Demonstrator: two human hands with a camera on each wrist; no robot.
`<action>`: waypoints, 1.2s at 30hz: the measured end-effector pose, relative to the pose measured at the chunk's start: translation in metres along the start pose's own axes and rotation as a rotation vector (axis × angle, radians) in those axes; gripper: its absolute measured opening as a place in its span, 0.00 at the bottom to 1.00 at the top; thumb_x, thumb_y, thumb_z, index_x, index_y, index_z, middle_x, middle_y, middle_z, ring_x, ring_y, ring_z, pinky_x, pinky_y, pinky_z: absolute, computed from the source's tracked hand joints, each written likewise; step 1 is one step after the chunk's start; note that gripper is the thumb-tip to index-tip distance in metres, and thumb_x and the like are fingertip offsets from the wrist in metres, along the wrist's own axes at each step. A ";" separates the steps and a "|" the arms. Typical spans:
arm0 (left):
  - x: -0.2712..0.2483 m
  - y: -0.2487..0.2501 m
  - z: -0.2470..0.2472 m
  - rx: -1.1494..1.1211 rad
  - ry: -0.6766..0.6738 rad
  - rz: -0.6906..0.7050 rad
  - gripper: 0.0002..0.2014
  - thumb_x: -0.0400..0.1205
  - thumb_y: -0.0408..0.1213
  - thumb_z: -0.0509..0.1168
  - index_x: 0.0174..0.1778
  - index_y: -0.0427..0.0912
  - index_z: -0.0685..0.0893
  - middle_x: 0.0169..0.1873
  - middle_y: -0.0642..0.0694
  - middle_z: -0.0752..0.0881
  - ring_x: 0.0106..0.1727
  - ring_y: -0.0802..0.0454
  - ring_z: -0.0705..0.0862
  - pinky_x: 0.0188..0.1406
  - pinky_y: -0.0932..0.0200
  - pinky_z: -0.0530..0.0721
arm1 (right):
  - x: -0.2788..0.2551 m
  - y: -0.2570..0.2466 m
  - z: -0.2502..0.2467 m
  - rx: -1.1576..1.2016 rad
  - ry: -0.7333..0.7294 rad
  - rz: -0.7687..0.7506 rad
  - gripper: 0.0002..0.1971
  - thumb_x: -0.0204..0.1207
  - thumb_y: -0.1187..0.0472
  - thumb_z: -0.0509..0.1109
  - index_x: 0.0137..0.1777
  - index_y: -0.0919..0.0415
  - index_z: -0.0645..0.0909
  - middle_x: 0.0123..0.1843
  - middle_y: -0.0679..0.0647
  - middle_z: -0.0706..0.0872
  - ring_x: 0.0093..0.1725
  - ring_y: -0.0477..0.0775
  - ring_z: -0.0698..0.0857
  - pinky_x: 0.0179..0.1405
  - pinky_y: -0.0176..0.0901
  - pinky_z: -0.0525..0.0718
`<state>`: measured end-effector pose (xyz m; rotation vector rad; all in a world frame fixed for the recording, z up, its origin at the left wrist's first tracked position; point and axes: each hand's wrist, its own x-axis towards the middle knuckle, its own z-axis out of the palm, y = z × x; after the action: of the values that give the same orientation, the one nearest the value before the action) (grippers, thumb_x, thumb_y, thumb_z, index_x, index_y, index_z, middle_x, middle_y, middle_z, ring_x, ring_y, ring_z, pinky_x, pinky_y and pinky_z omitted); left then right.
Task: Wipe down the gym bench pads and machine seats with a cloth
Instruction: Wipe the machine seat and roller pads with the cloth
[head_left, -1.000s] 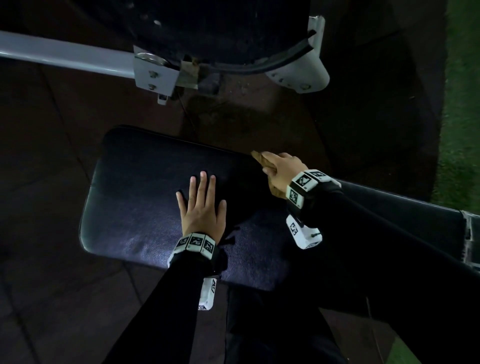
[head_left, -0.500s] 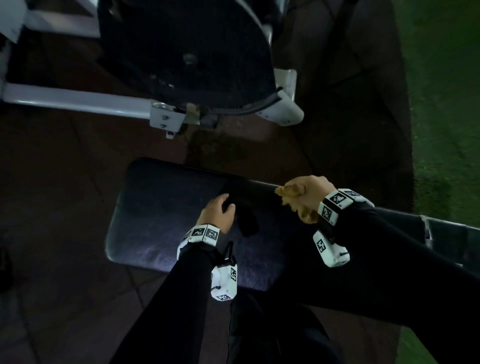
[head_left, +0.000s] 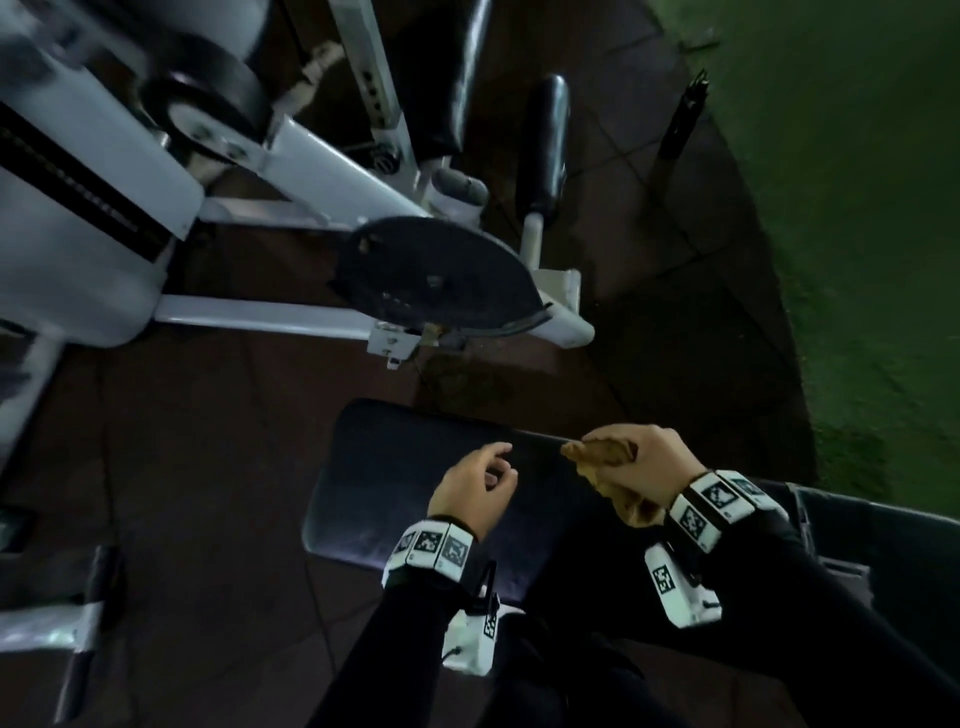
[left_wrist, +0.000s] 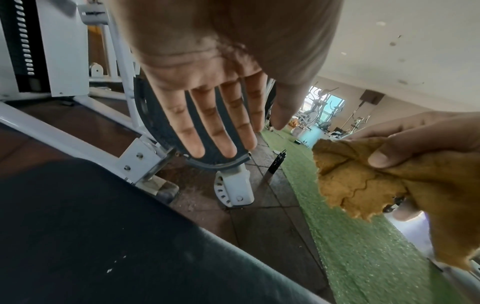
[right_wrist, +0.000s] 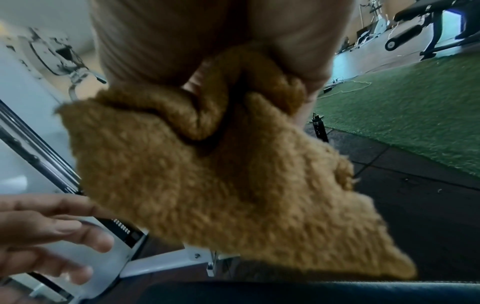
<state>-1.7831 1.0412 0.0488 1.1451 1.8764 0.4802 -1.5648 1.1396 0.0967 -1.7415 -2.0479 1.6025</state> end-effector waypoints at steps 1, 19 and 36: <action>-0.008 0.007 -0.005 -0.006 0.008 0.017 0.16 0.80 0.46 0.65 0.65 0.58 0.80 0.43 0.67 0.82 0.45 0.67 0.82 0.51 0.59 0.85 | -0.007 -0.003 -0.002 0.018 0.003 -0.018 0.16 0.65 0.63 0.78 0.46 0.40 0.86 0.37 0.46 0.91 0.38 0.43 0.90 0.49 0.48 0.89; -0.098 0.076 -0.034 0.020 0.096 0.137 0.13 0.77 0.47 0.70 0.57 0.60 0.82 0.46 0.65 0.82 0.48 0.69 0.82 0.52 0.58 0.84 | -0.096 -0.032 -0.032 0.033 0.071 -0.291 0.21 0.61 0.68 0.80 0.53 0.49 0.87 0.49 0.42 0.89 0.50 0.33 0.85 0.52 0.22 0.78; -0.189 0.022 -0.059 -0.120 0.427 -0.078 0.13 0.75 0.44 0.71 0.51 0.67 0.80 0.47 0.63 0.84 0.46 0.73 0.81 0.46 0.72 0.81 | -0.092 -0.109 0.020 -0.085 -0.235 -0.517 0.17 0.62 0.57 0.82 0.49 0.39 0.86 0.44 0.37 0.89 0.48 0.32 0.85 0.50 0.25 0.81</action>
<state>-1.7811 0.8967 0.1859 0.9365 2.2102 0.8326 -1.6197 1.0746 0.2130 -0.9449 -2.4300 1.6163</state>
